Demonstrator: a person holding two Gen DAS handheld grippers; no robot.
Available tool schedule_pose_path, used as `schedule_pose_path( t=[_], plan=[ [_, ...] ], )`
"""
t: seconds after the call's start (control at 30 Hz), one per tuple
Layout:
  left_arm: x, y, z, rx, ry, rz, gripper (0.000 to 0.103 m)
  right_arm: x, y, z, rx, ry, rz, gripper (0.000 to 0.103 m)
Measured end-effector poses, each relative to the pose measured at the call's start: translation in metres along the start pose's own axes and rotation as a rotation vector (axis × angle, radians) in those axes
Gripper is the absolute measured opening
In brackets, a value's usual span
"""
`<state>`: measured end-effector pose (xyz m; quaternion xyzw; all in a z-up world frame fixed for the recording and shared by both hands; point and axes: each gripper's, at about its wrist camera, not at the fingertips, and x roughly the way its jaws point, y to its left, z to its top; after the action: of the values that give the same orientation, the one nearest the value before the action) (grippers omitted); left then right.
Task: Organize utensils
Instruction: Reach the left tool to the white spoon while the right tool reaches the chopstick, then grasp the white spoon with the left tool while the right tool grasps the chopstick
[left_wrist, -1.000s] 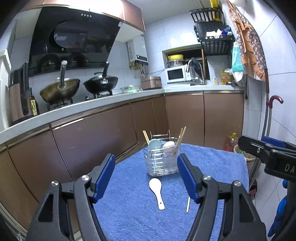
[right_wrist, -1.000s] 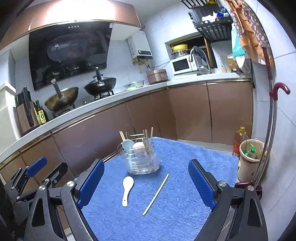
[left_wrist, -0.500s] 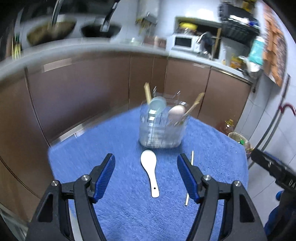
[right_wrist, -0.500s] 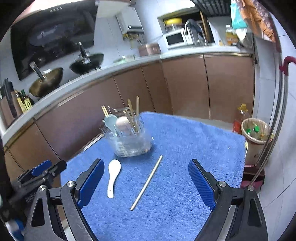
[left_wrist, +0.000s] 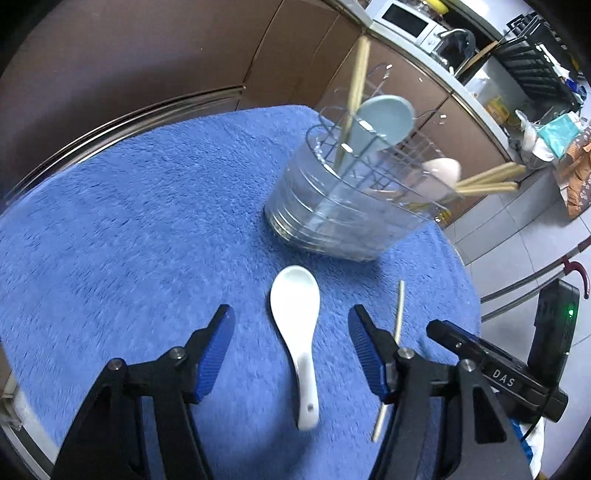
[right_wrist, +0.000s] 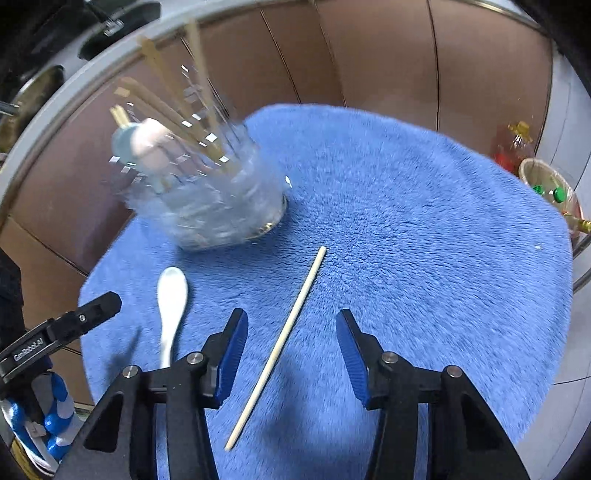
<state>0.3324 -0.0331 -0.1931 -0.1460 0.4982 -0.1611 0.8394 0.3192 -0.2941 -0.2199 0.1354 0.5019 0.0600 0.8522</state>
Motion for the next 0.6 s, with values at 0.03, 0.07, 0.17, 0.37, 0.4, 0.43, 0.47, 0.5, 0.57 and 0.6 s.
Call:
schedule_pose_path(
  t=[0.03,0.07,0.17,0.37,0.4,0.43,0.47,0.5,0.57,0.6],
  plan=[
    [0.004,0.001,0.002,-0.001,0.002,0.001,0.061,0.005,-0.002,0.002,0.001,0.010,-0.006,0.045],
    [0.009,0.002,0.005,0.000,0.007,-0.002,0.061,0.012,-0.004,0.005,0.006,0.025,-0.009,0.045],
    [0.023,0.005,0.009,0.008,0.021,-0.011,0.055,0.023,-0.007,0.010,0.015,0.054,-0.009,0.041],
    [0.044,0.018,0.011,0.006,0.070,-0.063,0.029,0.039,-0.006,0.023,0.012,0.096,-0.018,0.031],
    [0.046,0.019,0.011,0.008,0.076,-0.076,0.026,0.041,-0.005,0.026,0.008,0.101,-0.018,0.028],
    [0.048,0.018,0.011,0.014,0.080,-0.084,0.022,0.043,-0.001,0.027,0.003,0.106,-0.020,0.025],
    [0.049,0.018,0.012,0.020,0.082,-0.089,0.018,0.045,0.001,0.028,-0.005,0.113,-0.023,0.024],
    [0.051,0.017,0.012,0.029,0.089,-0.091,0.017,0.047,0.003,0.028,-0.009,0.118,-0.026,0.021],
    [0.056,0.016,0.015,0.035,0.102,-0.086,0.013,0.052,0.005,0.028,-0.023,0.125,-0.041,0.020],
    [0.059,0.017,0.015,0.036,0.109,-0.082,0.011,0.054,0.008,0.029,-0.028,0.126,-0.048,0.019]
  ],
)
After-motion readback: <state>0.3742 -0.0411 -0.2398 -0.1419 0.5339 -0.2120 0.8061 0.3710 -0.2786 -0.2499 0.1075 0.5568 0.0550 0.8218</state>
